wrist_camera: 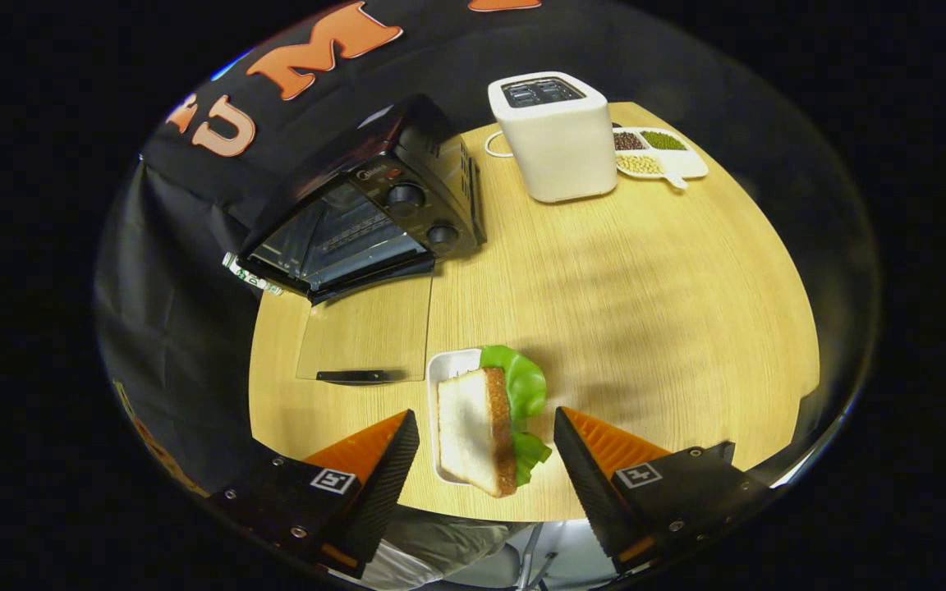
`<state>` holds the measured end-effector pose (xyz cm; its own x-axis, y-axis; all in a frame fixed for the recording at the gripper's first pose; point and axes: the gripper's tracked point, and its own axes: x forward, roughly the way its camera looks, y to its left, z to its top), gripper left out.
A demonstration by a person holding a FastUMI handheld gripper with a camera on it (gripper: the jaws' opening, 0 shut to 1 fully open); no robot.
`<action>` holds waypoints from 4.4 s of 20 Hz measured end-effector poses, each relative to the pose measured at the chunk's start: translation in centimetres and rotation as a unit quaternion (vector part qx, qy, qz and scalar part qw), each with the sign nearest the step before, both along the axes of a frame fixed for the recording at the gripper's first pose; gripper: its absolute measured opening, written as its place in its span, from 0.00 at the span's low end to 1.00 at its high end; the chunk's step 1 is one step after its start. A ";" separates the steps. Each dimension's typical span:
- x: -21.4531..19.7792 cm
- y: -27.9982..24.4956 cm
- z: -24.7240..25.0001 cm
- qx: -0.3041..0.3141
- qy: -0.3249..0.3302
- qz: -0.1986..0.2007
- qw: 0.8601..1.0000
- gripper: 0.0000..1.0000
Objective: Open the toaster oven, put the food inside, and close the toaster oven door.
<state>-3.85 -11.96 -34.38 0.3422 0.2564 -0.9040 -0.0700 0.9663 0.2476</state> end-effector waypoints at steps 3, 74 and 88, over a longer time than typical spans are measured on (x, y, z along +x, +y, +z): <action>0.0 0.2 -1.3 0.006 0.012 0.008 1.000 0.96; 15.1 26.1 -2.0 0.377 -0.159 -0.444 0.797 0.29; 18.7 27.4 -2.5 0.353 -0.170 -0.471 0.790 0.41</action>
